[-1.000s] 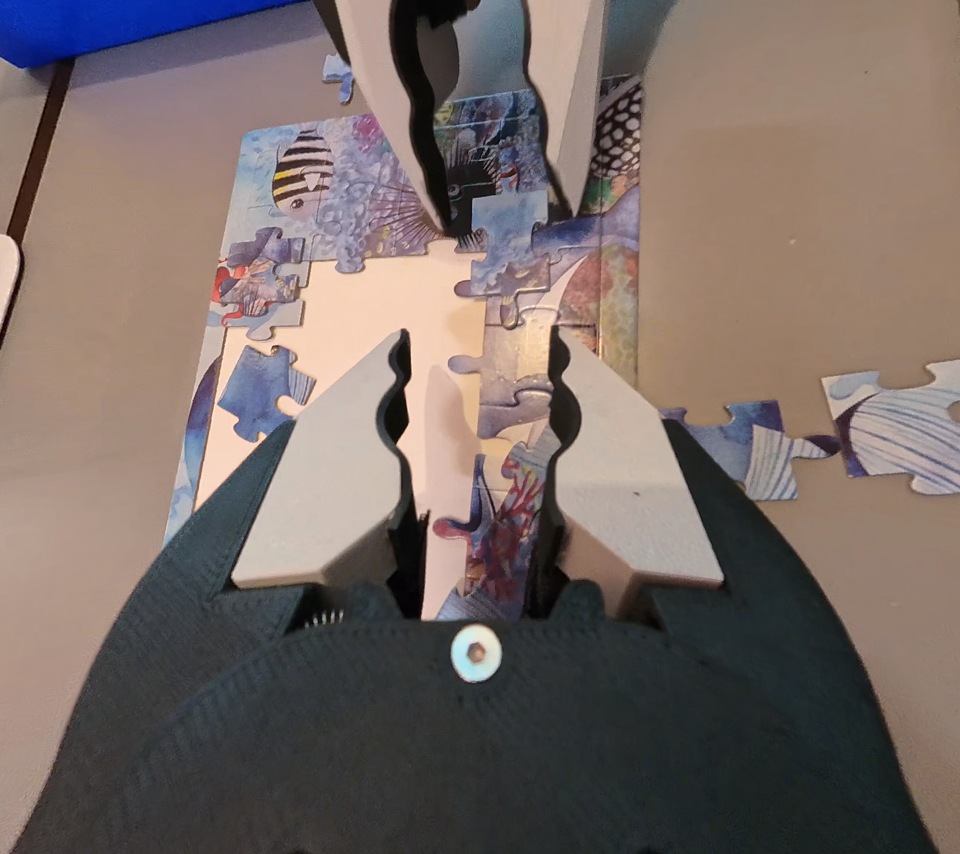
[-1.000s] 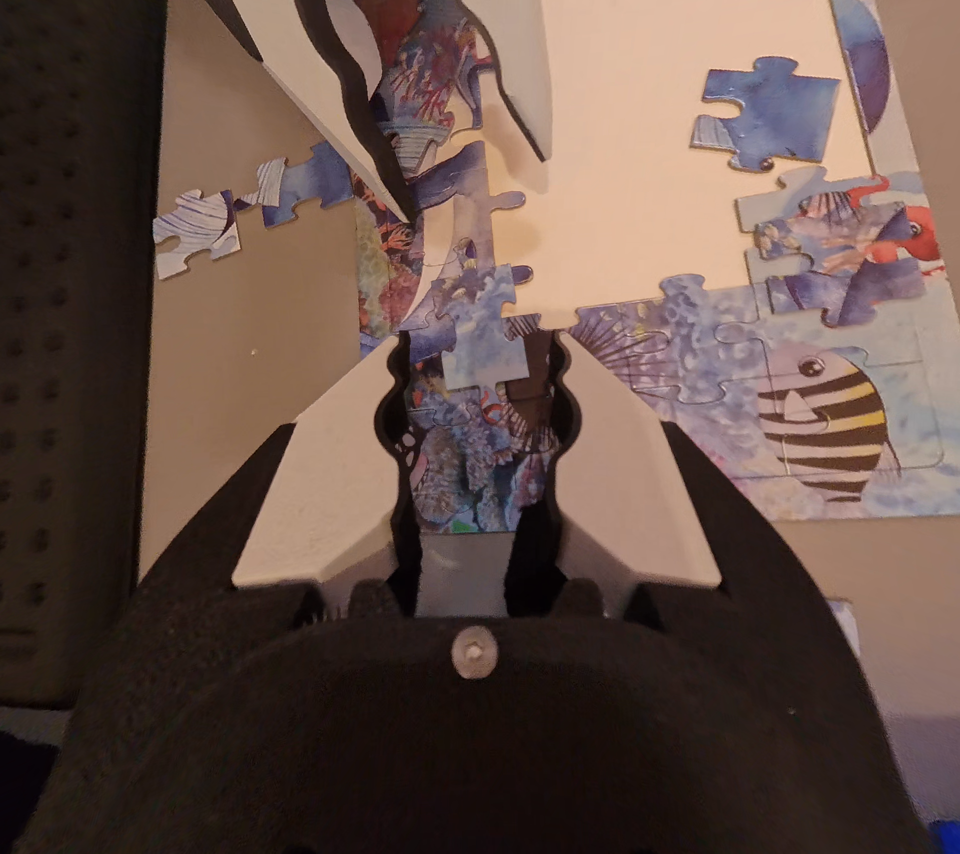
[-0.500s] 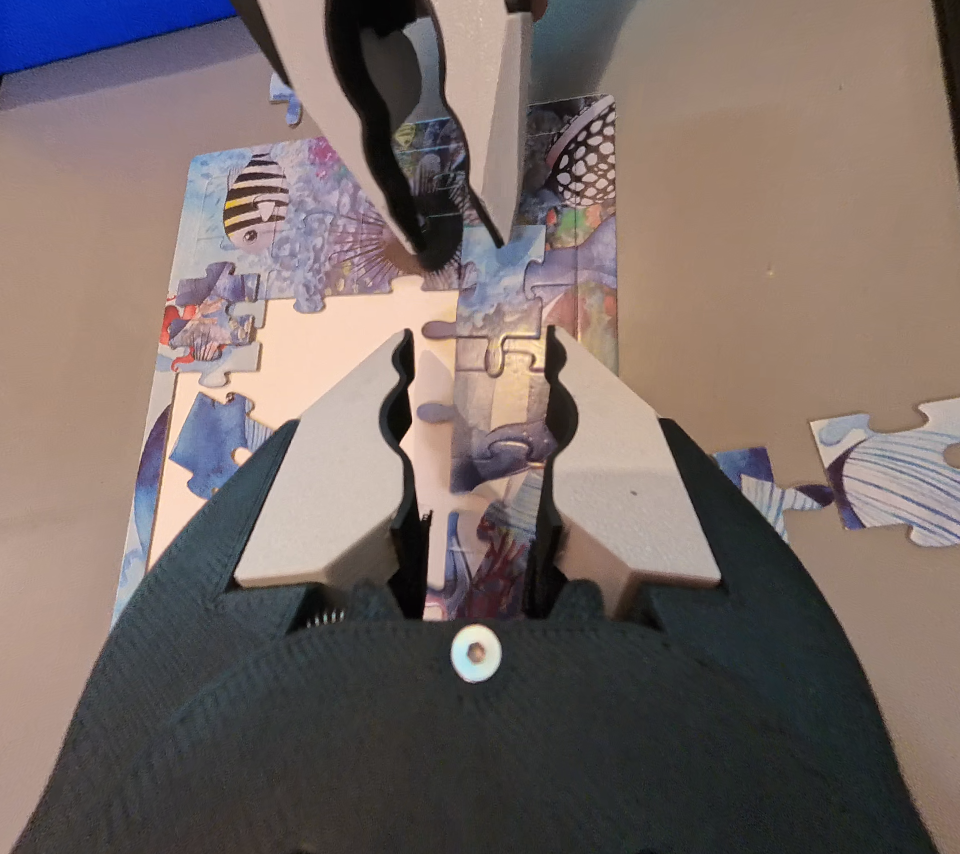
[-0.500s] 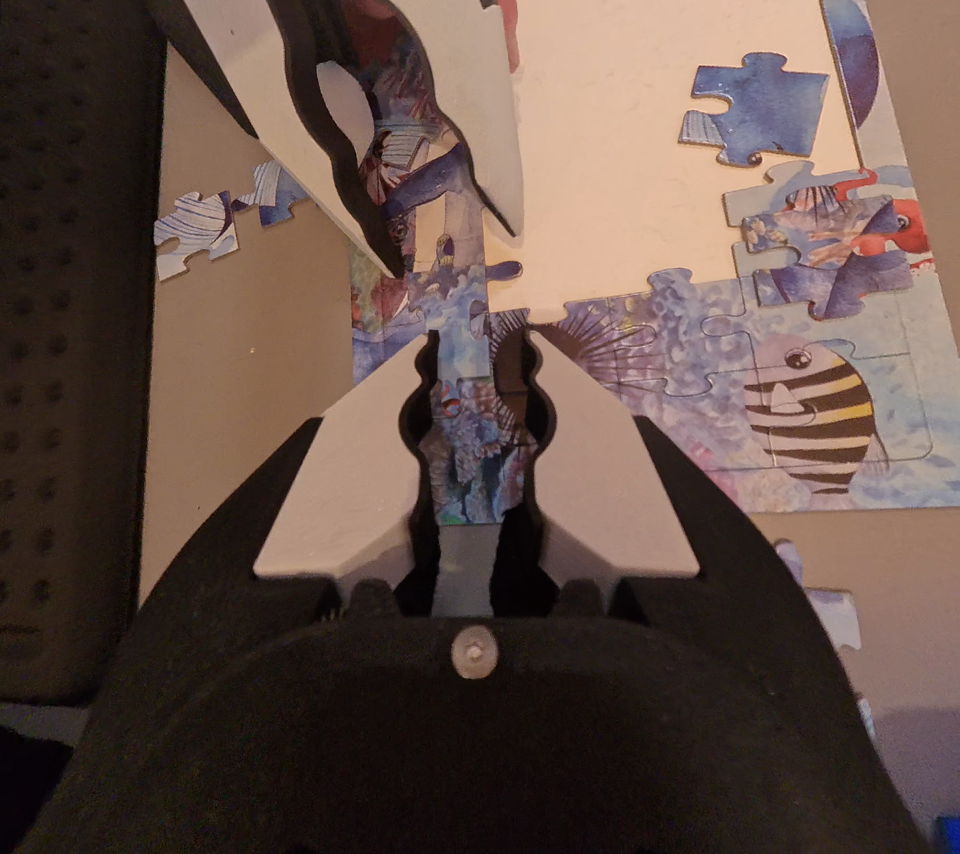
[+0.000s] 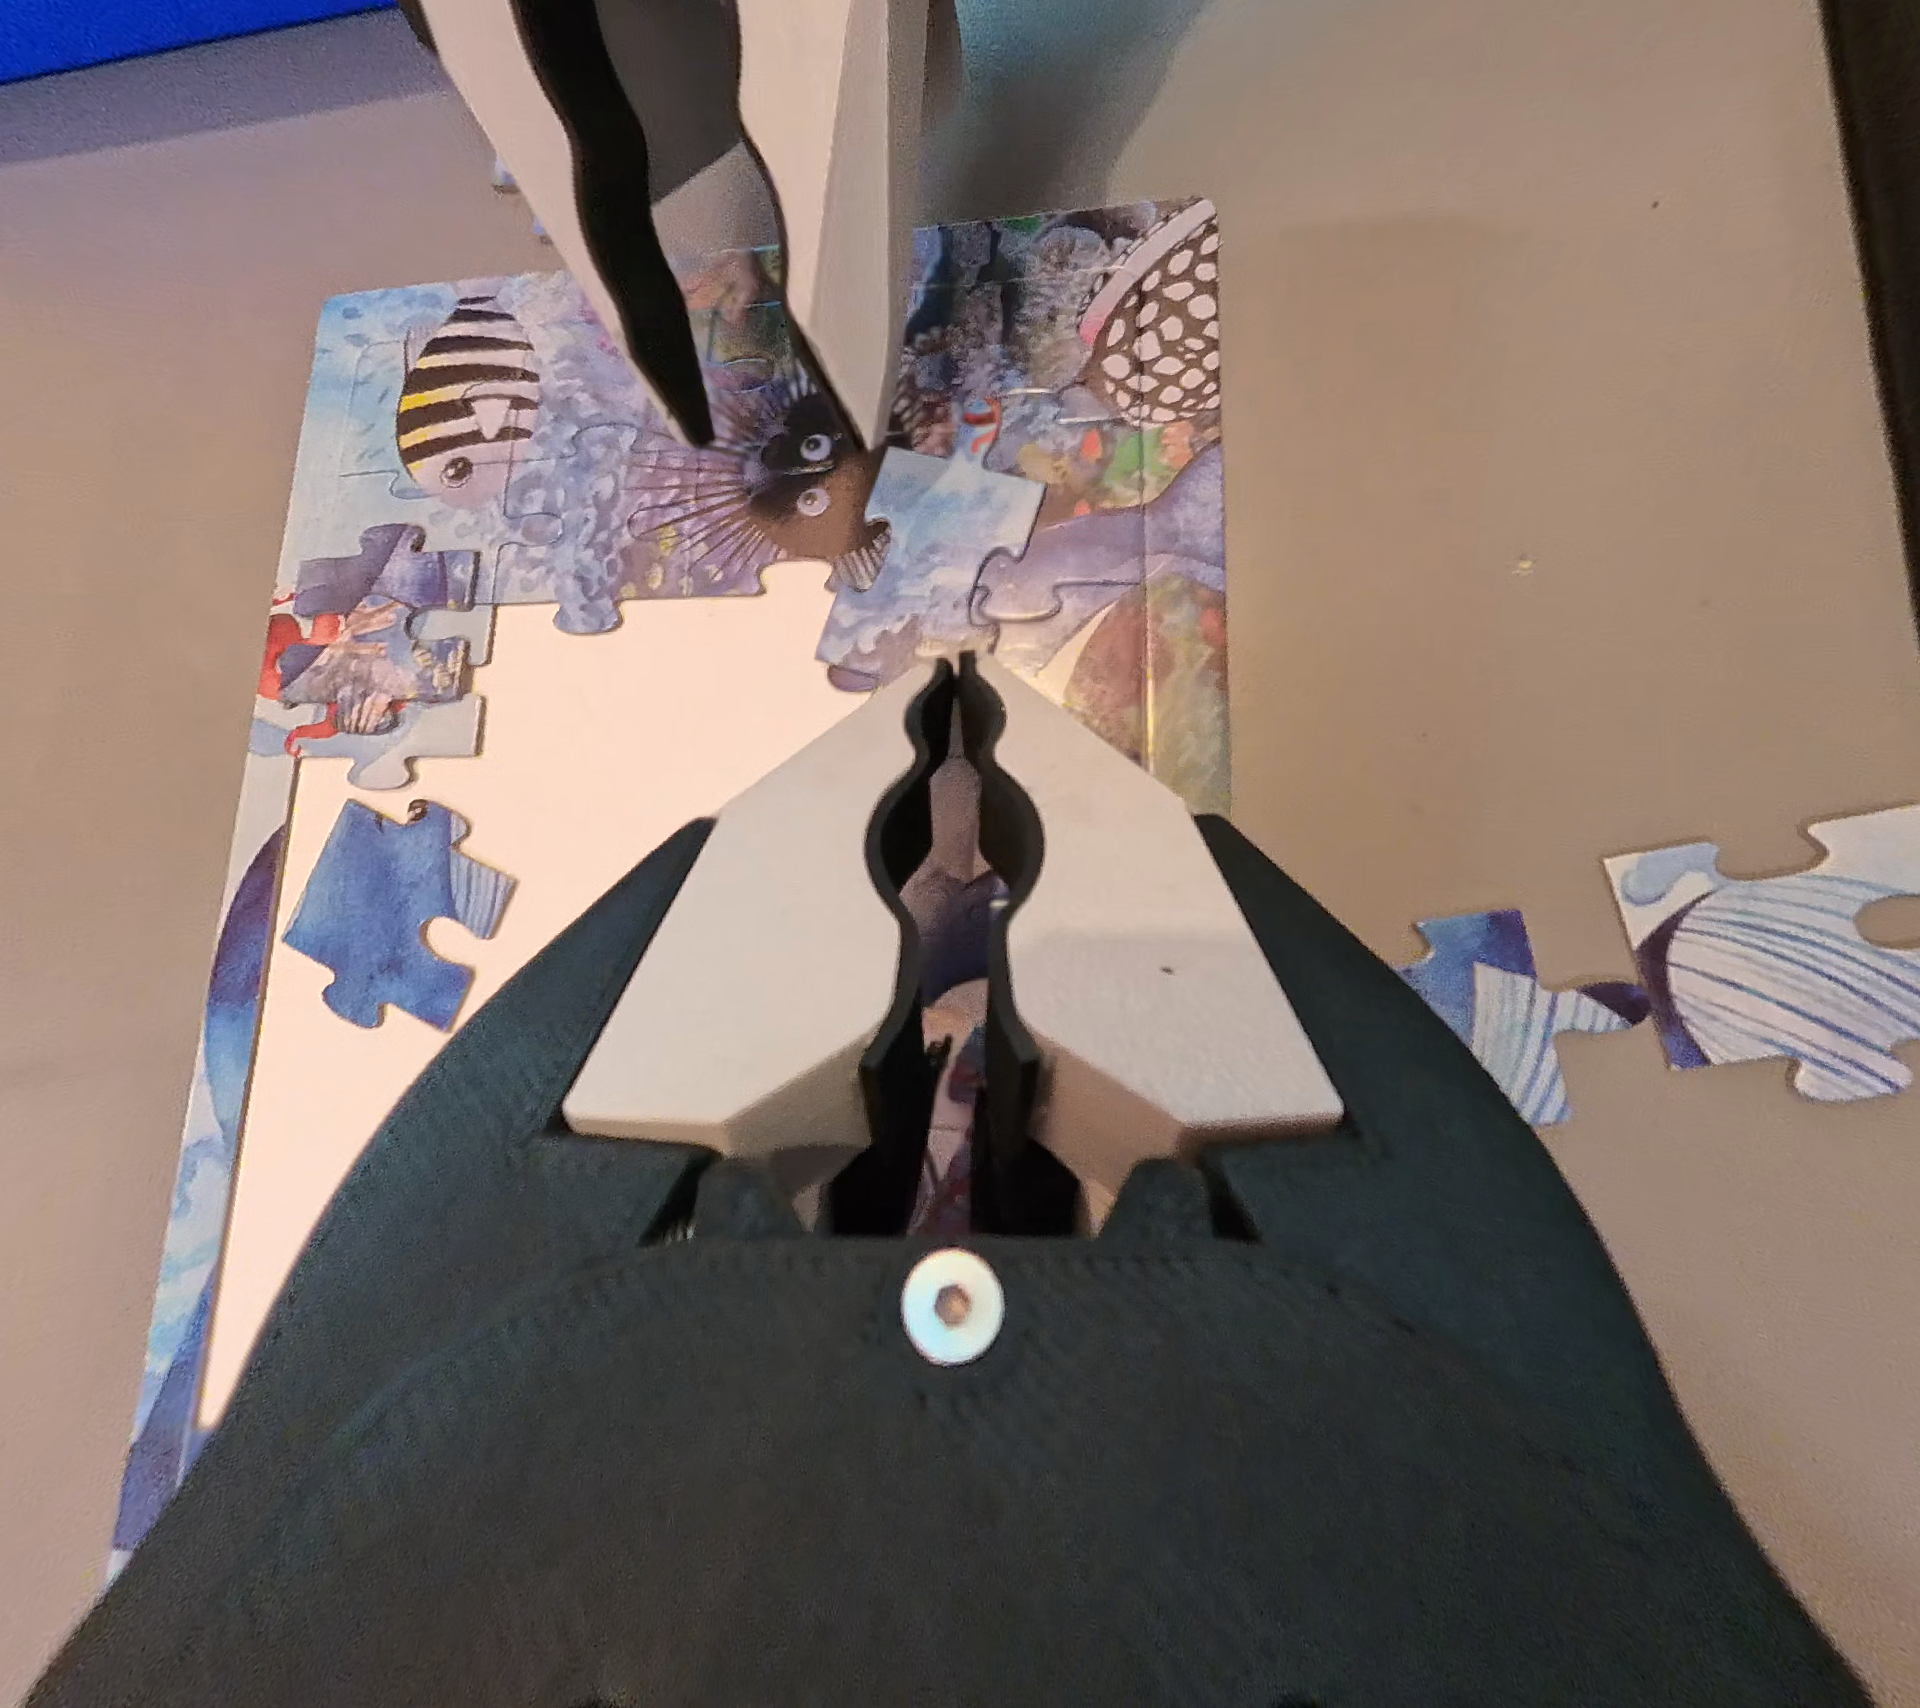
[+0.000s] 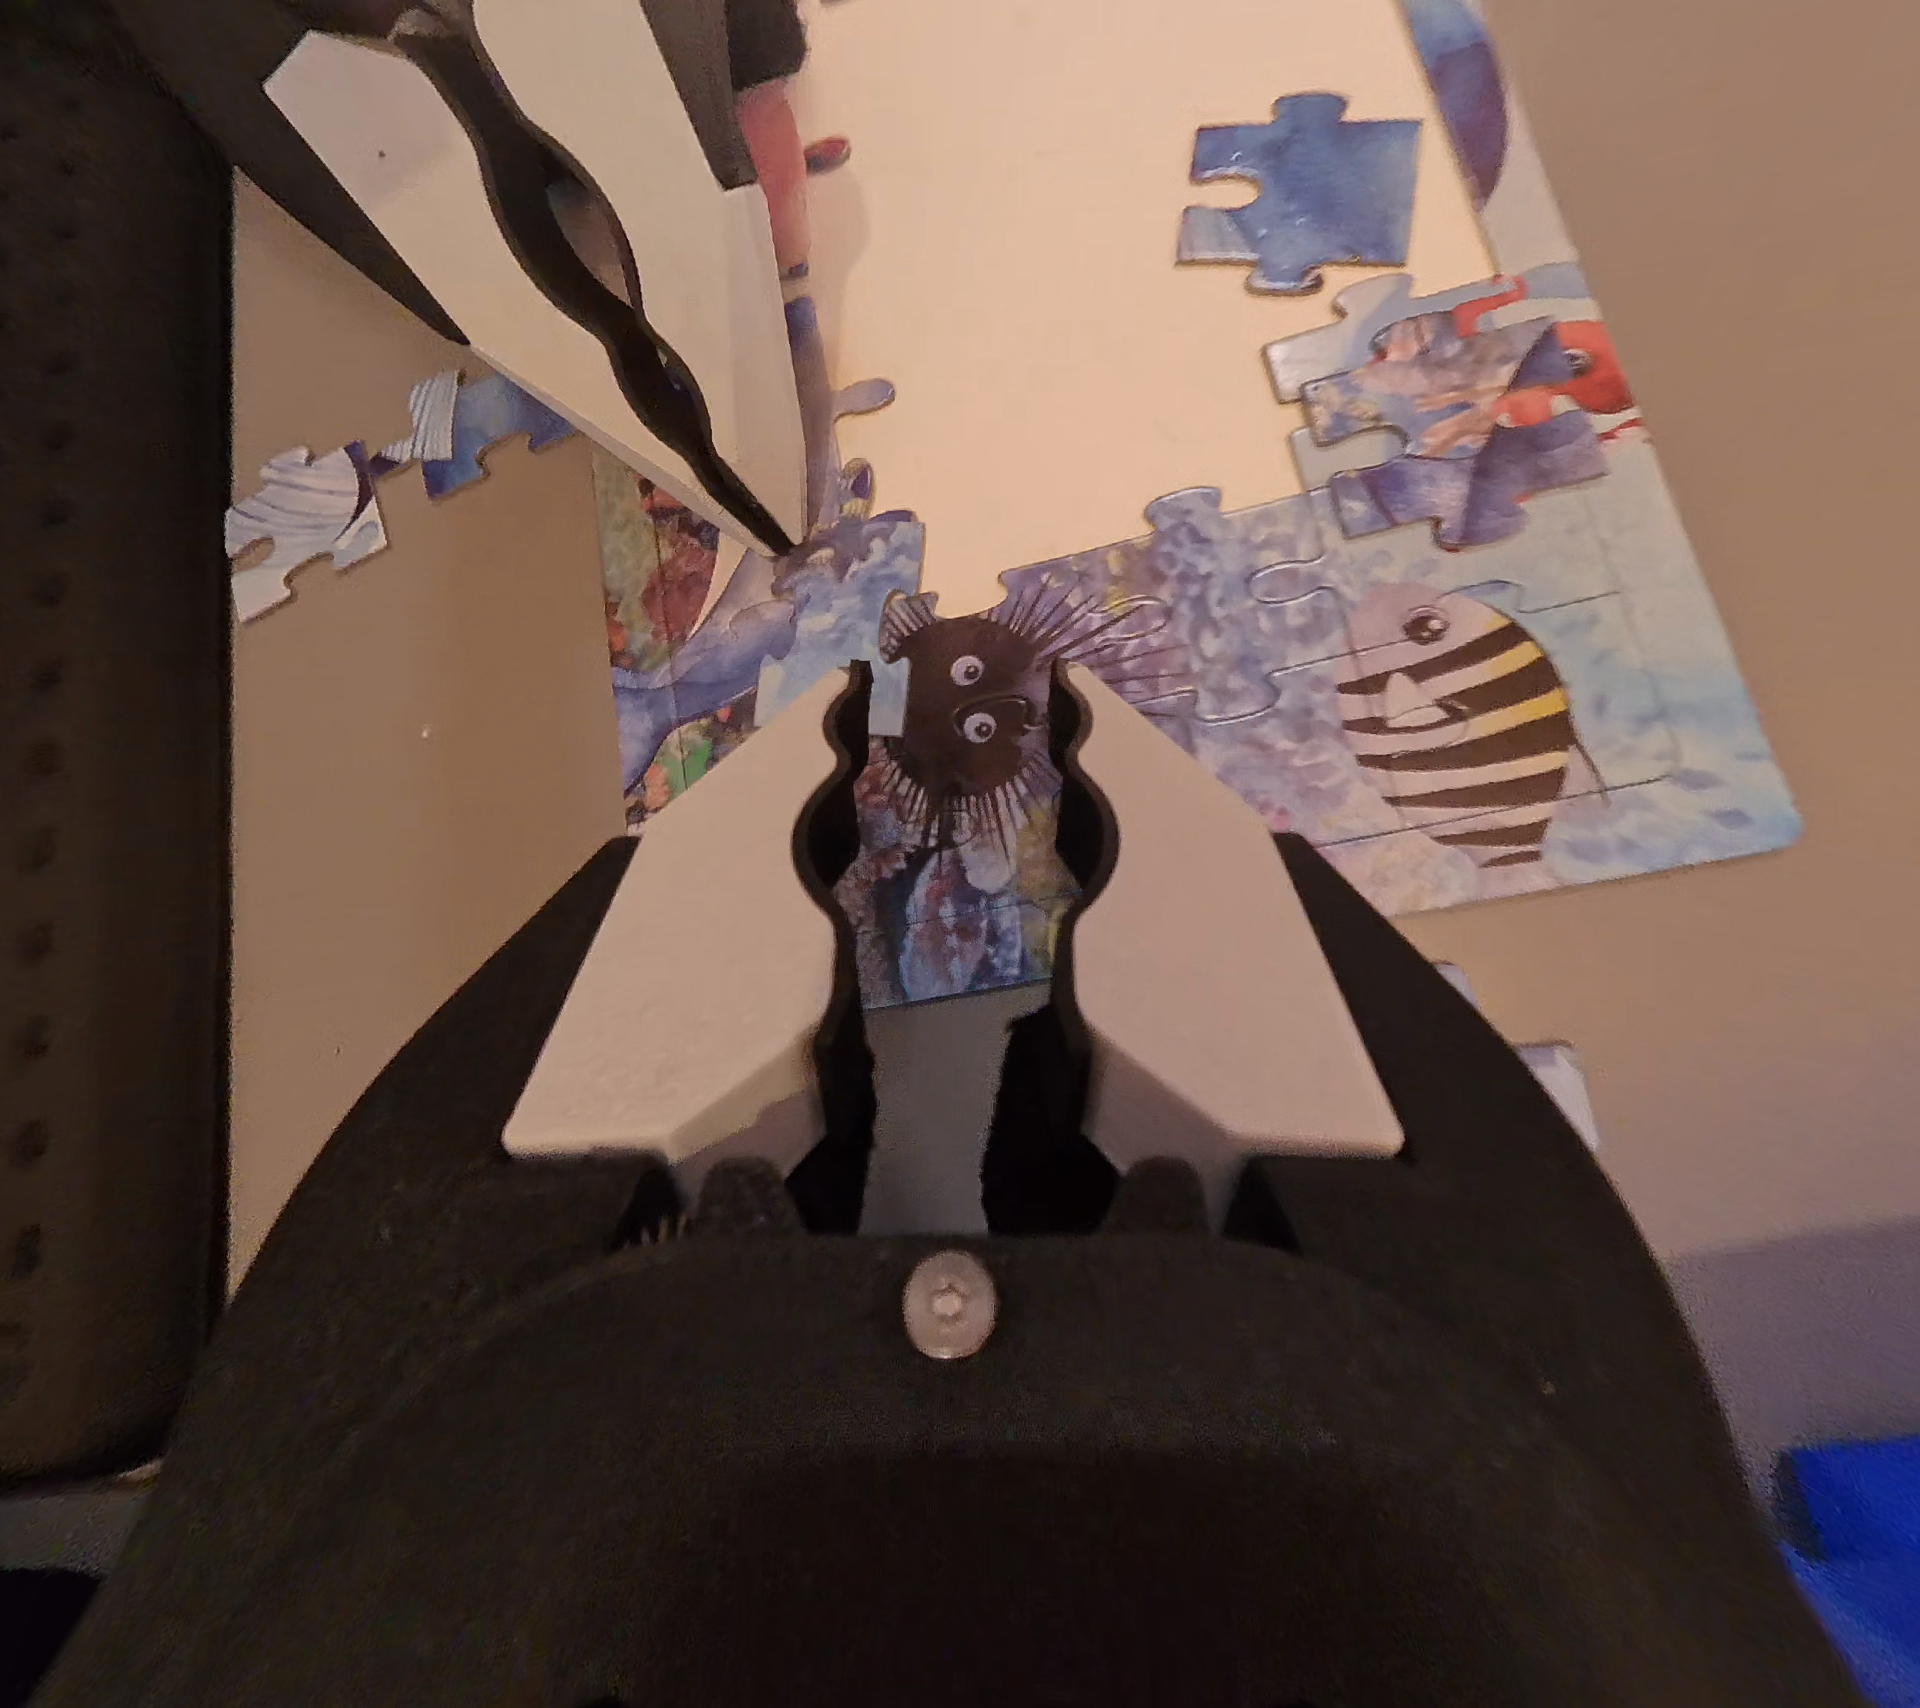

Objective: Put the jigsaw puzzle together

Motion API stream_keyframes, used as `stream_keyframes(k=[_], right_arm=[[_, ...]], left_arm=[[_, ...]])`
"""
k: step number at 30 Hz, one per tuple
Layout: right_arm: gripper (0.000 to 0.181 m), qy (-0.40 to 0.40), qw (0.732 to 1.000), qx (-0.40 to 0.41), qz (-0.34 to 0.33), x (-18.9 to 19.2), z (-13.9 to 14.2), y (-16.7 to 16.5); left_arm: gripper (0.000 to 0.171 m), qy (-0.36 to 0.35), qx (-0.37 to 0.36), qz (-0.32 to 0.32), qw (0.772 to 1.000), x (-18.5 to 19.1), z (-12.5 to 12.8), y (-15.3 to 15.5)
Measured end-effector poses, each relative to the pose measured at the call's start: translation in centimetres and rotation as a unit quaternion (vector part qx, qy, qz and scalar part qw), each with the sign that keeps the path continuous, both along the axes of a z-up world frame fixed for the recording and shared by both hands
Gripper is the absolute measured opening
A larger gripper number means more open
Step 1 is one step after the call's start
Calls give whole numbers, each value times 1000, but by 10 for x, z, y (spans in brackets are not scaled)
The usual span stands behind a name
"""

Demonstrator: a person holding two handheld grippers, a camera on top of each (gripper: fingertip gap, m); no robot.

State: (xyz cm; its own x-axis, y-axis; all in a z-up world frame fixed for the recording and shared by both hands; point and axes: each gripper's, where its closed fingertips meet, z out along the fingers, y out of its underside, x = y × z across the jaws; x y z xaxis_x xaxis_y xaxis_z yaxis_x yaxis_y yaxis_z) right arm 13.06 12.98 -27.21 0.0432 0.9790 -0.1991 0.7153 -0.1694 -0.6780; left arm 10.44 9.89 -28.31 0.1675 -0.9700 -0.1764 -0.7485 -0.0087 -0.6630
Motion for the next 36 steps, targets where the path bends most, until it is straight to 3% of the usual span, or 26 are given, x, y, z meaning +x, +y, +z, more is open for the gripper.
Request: stream_keyframes(k=[3,6,9,12,24,28,36], right_arm=[[33,11,1000,16,-23,0,5,11],[32,9,999,21,-34,2,4,16],[32,9,999,21,-39,4,3,18],[32,13,999,21,-44,6,5,21],[34,6,998,0,-54,10,-4,24],[34,6,998,0,-55,10,-4,24],[32,12,998,1,-70,16,1,30]], left_arm=[[14,-15,1,15,1000,-6,13,15],[42,-36,7,54,998,-10,28,50],[60,3,20,86,996,-14,16,89],[65,25,27,107,994,-17,1,115],[55,-25,-105,82,991,-12,-2,127],[33,-21,-96,82,992,-13,-3,134],[31,-33,-80,83,993,-16,-3,133]])
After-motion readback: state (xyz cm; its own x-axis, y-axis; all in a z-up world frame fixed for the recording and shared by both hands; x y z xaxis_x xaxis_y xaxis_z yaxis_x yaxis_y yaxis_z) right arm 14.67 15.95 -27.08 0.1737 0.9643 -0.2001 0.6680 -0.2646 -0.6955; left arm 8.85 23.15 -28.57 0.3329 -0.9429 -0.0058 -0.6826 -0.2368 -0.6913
